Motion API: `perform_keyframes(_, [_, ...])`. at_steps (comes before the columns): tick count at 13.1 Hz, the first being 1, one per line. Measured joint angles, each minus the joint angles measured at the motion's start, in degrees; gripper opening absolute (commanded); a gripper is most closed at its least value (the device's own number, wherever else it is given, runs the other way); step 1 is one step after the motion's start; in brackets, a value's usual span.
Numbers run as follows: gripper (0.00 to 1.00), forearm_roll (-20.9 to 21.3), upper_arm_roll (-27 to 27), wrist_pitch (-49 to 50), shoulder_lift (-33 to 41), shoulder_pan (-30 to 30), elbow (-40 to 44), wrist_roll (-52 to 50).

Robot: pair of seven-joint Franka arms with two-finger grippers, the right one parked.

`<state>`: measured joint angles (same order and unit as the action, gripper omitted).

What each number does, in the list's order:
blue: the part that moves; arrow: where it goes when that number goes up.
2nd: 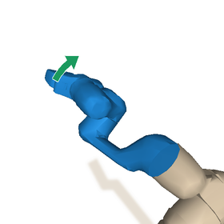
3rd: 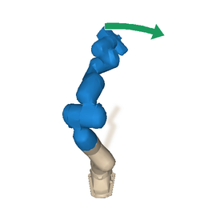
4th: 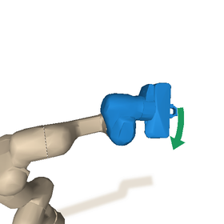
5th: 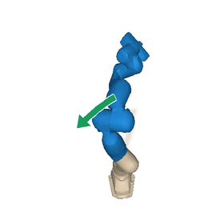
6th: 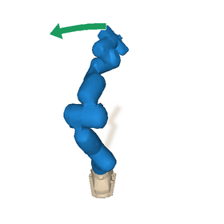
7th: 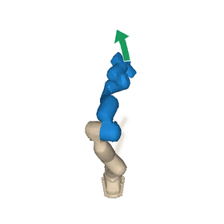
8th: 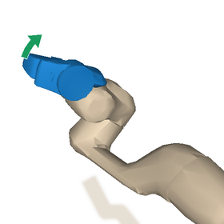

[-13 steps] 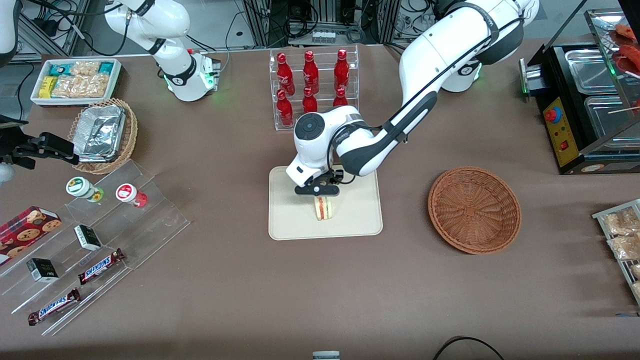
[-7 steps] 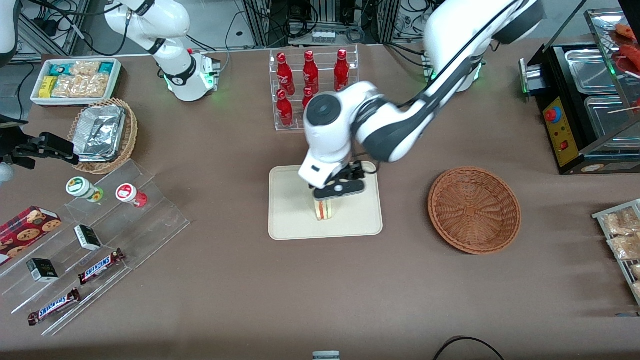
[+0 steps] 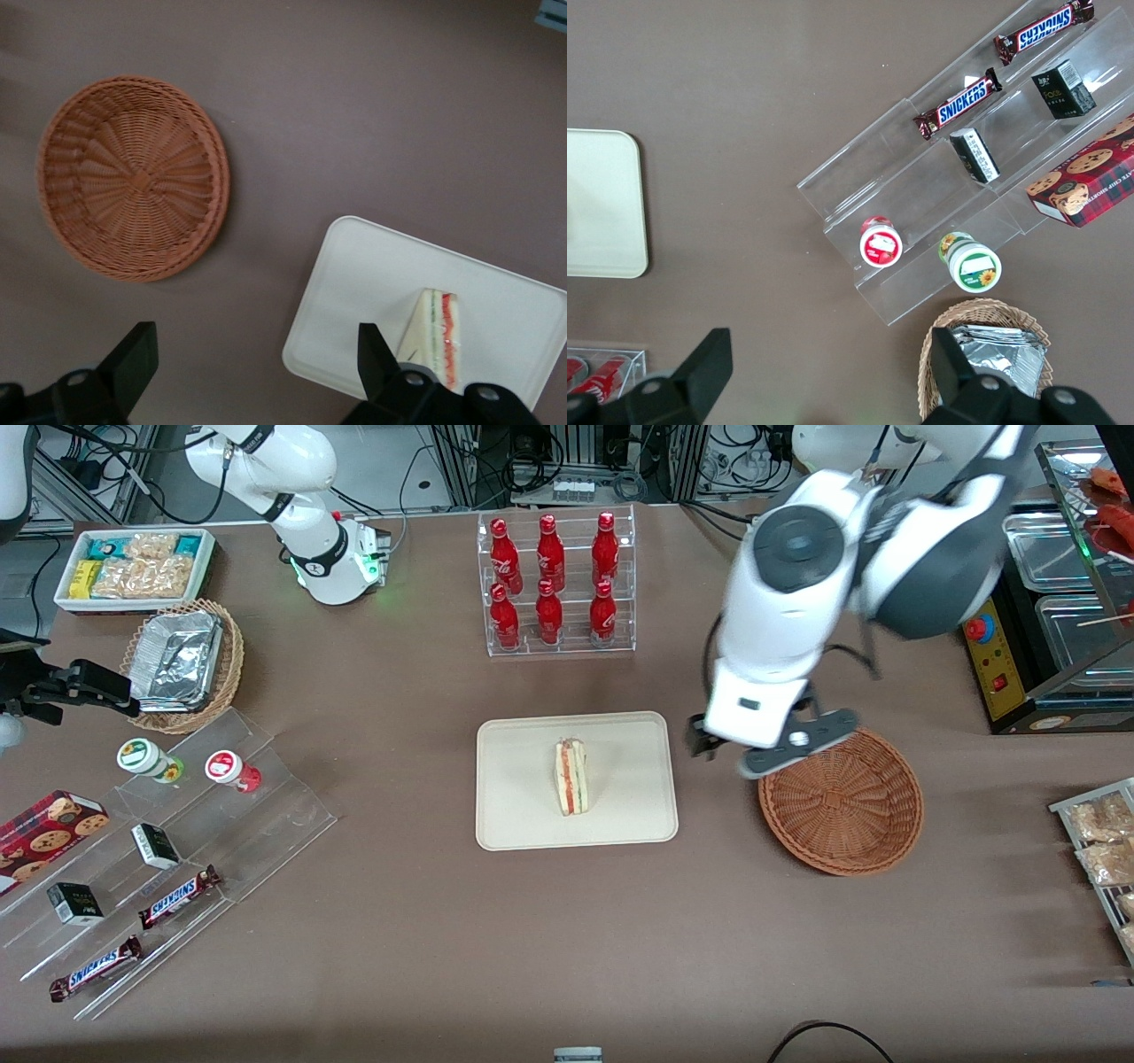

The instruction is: Place sandwich from basket to tray

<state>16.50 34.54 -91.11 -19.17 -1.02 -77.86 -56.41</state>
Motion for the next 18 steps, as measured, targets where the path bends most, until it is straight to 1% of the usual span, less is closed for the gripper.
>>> perform_keyframes(3, [0.99, -3.1, -0.1, 3.6, 3.4, 6.2, -0.1, 8.4])
perform_keyframes(6, [0.99, -5.8, -0.8, 7.9, 6.6, 12.2, -0.2, 19.6])
perform_keyframes(7, [0.99, -7.0, -3.3, 9.1, 7.8, 12.3, -0.2, 23.7])
perform_keyframes(8, [0.99, -9.0, -6.9, 9.8, 9.1, 11.7, -0.3, 27.8])
perform_keyframes(10, [1.0, -13.6, -17.0, 11.1, 12.4, 8.4, -1.2, 36.8])
perform_keyframes(12, [1.0, -15.2, -25.0, 12.3, 16.4, 6.0, -3.6, 46.5])
perform_keyframes(14, [0.99, -15.6, -31.3, 12.4, 20.2, 3.3, -6.8, 52.6])
perform_keyframes(16, [1.0, -15.7, -35.2, 12.4, 21.8, 0.8, -8.4, 55.8])
perform_keyframes(18, [1.0, -15.7, -36.4, 12.4, 21.8, -0.2, -8.8, 57.4])
